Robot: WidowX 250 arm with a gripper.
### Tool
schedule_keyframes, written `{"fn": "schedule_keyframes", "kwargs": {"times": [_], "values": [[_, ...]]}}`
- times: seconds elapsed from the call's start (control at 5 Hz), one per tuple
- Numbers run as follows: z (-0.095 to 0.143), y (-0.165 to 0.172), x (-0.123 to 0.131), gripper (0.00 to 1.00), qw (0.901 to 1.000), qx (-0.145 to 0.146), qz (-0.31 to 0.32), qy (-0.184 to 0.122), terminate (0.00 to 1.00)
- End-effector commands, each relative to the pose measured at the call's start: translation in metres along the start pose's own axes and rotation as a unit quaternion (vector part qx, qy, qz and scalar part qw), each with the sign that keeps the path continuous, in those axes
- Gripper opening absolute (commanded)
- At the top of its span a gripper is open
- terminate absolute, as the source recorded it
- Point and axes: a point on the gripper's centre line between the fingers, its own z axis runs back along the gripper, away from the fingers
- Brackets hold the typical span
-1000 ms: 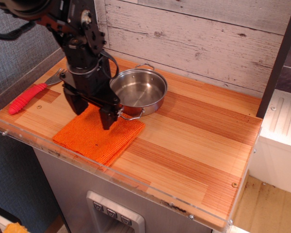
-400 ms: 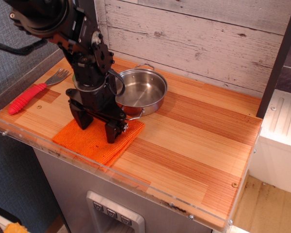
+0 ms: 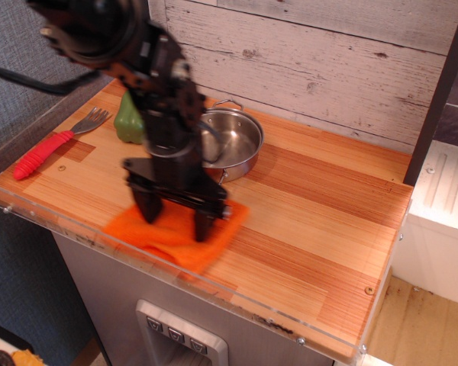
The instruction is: Move the orange cloth and place it at the right edge of the table.
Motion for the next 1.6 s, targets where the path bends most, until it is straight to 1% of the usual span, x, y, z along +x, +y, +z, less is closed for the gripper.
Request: {"fn": "schedule_keyframes", "kwargs": {"times": [0.0, 0.2, 0.4, 0.6, 0.8, 1.0, 1.2, 1.4], "values": [[0.000, -0.084, 0.027, 1.00, 0.9994, -0.013, -0.013, -0.030, 0.00], [-0.006, -0.117, 0.030, 1.00, 0.9992, -0.013, -0.017, -0.034, 0.00], [-0.006, -0.137, 0.029, 1.00, 0.9993, 0.000, -0.021, -0.032, 0.00], [0.008, -0.138, 0.031, 1.00, 0.9989, 0.017, -0.002, -0.044, 0.00], [0.040, -0.123, 0.053, 1.00, 0.9961, 0.020, 0.023, -0.083, 0.00], [0.080, -0.120, 0.077, 1.00, 0.9923, -0.004, 0.029, -0.121, 0.00], [0.128, -0.120, 0.077, 1.00, 0.9902, -0.028, 0.009, -0.136, 0.00], [0.149, -0.099, 0.061, 1.00, 0.9927, -0.051, -0.021, -0.107, 0.00]]}}
